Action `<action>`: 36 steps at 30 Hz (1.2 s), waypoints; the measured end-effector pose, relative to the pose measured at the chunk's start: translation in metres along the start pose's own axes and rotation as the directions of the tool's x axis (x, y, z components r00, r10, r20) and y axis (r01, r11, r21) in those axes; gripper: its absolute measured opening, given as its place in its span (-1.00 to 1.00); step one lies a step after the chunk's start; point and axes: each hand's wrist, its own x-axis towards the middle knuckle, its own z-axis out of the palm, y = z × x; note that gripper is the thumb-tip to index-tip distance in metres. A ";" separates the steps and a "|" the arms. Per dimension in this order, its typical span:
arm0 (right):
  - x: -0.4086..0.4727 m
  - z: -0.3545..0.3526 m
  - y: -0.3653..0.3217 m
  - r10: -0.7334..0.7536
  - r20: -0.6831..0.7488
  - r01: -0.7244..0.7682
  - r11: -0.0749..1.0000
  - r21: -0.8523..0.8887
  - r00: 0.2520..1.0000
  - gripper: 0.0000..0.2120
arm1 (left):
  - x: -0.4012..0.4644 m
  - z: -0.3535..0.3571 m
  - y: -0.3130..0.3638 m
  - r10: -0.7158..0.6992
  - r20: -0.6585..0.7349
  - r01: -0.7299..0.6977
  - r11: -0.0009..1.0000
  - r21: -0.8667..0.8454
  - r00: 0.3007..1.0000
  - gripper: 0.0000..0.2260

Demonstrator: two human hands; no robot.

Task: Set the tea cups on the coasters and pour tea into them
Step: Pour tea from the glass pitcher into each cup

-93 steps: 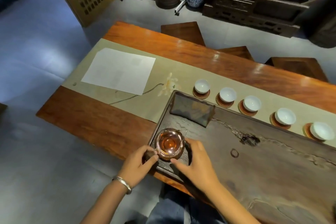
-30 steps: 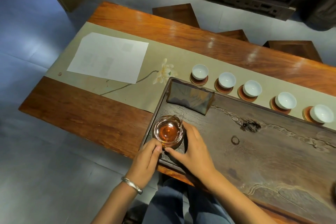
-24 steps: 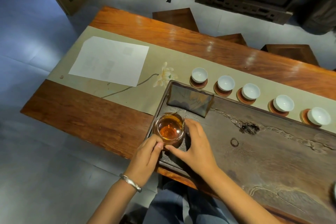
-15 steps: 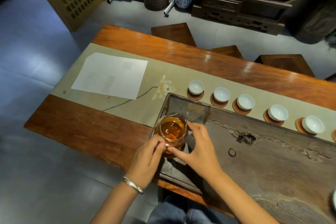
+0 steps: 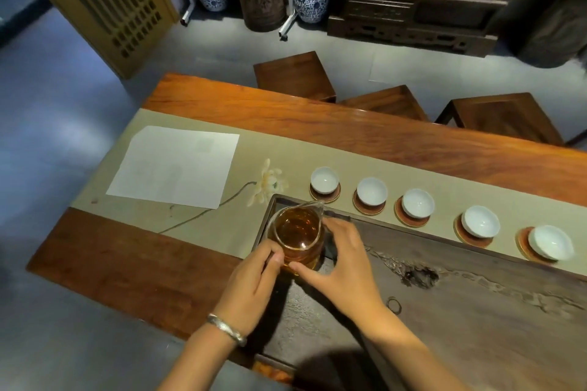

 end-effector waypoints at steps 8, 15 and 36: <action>0.028 0.006 0.013 0.050 0.026 -0.050 0.999 -0.001 0.998 -0.20 | 0.033 -0.002 -0.004 -0.012 0.036 0.011 1.000 0.026 0.999 -0.82; 0.044 0.026 0.013 0.055 -0.066 -0.050 0.996 0.073 0.996 -0.26 | 0.062 -0.018 -0.016 0.014 0.099 -0.023 0.996 0.088 0.995 -0.84; 0.078 0.038 0.032 0.165 -0.071 -0.161 0.985 0.064 0.984 -0.24 | 0.116 -0.024 -0.020 -0.016 0.225 -0.019 0.988 0.152 0.974 -0.82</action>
